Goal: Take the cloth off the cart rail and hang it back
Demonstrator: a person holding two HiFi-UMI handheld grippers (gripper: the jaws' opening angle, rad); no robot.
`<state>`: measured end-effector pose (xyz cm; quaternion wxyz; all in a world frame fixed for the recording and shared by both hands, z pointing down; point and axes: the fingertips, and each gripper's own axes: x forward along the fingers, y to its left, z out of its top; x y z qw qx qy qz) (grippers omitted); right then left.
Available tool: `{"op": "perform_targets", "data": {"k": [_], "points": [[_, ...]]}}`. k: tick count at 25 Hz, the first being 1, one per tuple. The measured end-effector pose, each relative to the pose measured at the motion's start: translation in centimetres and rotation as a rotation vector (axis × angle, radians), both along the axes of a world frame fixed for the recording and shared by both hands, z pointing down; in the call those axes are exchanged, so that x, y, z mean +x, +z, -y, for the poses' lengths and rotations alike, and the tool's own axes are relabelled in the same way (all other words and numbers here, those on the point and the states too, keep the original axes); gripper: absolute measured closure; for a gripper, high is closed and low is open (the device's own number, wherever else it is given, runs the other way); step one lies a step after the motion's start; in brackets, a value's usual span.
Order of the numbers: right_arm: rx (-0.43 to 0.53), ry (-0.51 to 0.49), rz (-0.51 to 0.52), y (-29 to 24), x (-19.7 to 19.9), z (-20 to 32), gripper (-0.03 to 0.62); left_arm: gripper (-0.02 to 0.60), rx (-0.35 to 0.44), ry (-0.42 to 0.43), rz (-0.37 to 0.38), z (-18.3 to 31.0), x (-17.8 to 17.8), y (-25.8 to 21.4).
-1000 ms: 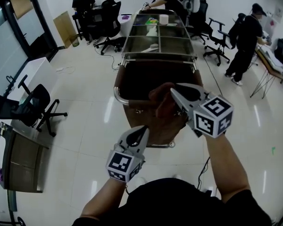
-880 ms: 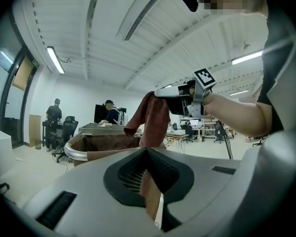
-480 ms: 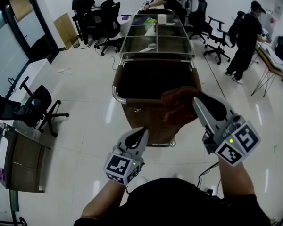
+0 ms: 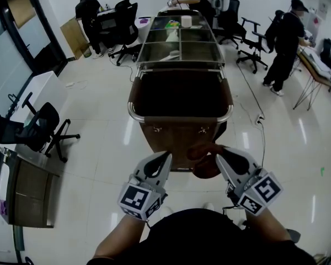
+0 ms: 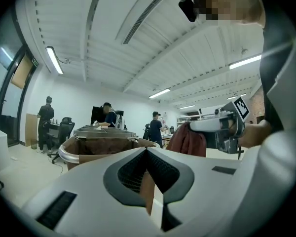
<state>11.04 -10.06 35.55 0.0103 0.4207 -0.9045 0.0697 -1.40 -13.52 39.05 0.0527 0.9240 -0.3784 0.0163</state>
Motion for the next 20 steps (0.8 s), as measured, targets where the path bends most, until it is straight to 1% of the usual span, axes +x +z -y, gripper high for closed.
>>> {"op": "perform_targets", "data": {"k": [5,9,16,20], "points": [[-0.08,-0.003,-0.041,4.5,-0.7,-0.7,0.531,0.581,0.004,0.014,-0.002,-0.7,0.2,0.0],[-0.125,-0.005,-0.068,6.8,-1.3,-1.1,0.531,0.581,0.007,0.022,0.004,-1.0,0.2,0.1],[-0.15,0.007,-0.06,7.6,-1.0,-0.8,0.531,0.581,-0.003,0.025,0.007,-1.2,0.4,0.5],[-0.146,0.009,-0.053,7.4,-0.9,-0.6,0.531,0.581,-0.006,0.035,0.006,-1.2,0.5,0.5]]}}
